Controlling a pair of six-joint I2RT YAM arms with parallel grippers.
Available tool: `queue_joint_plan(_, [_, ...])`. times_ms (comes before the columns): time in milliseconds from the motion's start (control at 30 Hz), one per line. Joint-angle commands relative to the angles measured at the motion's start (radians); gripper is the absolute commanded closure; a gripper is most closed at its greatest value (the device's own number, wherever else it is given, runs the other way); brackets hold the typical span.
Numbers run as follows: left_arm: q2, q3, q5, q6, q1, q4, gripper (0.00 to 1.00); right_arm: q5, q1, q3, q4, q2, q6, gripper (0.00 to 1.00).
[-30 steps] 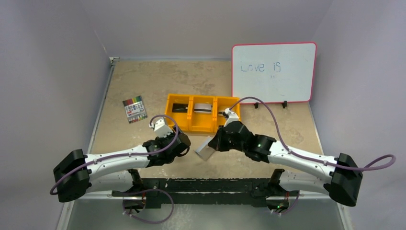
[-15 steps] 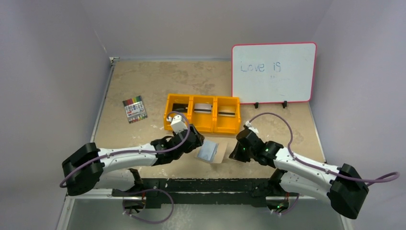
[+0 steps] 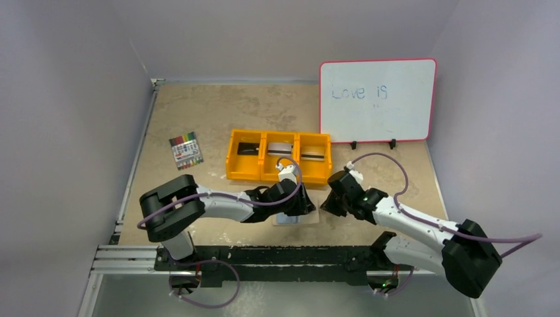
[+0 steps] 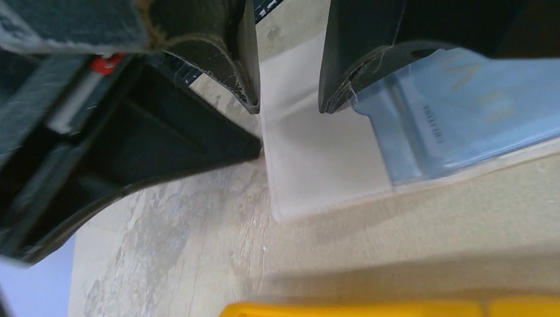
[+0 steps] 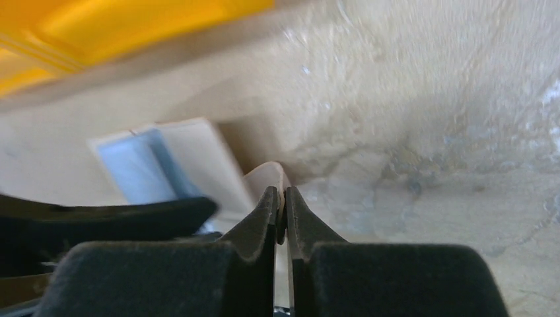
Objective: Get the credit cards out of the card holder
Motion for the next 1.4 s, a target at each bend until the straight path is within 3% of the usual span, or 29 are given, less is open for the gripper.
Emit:
queue_joint_plan(0, [0.045,0.039,0.049,-0.012,-0.008,0.063,0.63,-0.023,-0.071,0.016,0.113,-0.066,-0.023,0.93])
queue_joint_plan(133, [0.065,0.055,0.012,-0.021,-0.008,0.012,0.64,-0.045,-0.081,0.044,0.085,-0.093,-0.100,0.87])
queue_joint_plan(233, [0.062,0.055,-0.013,-0.025,-0.008,-0.005,0.66,-0.055,-0.080,0.041,0.023,-0.120,-0.084,0.68])
queue_joint_plan(333, [0.051,0.052,-0.032,-0.024,-0.008,-0.020,0.66,-0.115,-0.080,-0.014,0.052,-0.193,-0.056,0.62])
queue_joint_plan(467, [0.033,0.047,-0.052,-0.020,-0.008,-0.032,0.67,-0.193,-0.081,-0.077,0.158,-0.288,-0.051,0.72])
queue_joint_plan(567, [0.023,0.045,-0.062,-0.016,-0.008,-0.035,0.67,-0.202,-0.080,-0.082,0.192,-0.307,-0.053,0.86])
queue_joint_plan(633, [0.017,0.046,-0.072,-0.015,-0.008,-0.049,0.69,-0.199,-0.080,-0.067,0.198,-0.299,-0.048,0.88])
queue_joint_plan(933, [-0.061,0.070,-0.171,0.022,-0.008,-0.195,0.71,-0.277,-0.080,-0.074,0.350,-0.007,-0.101,0.94])
queue_joint_plan(1133, [-0.155,0.057,-0.270,0.012,-0.008,-0.289,0.71,-0.145,-0.080,0.007,0.289,0.132,-0.163,0.93])
queue_joint_plan(1367, [-0.254,-0.008,-0.430,-0.107,-0.008,-0.429,0.68,-0.361,-0.080,-0.023,0.476,0.141,-0.324,0.78])
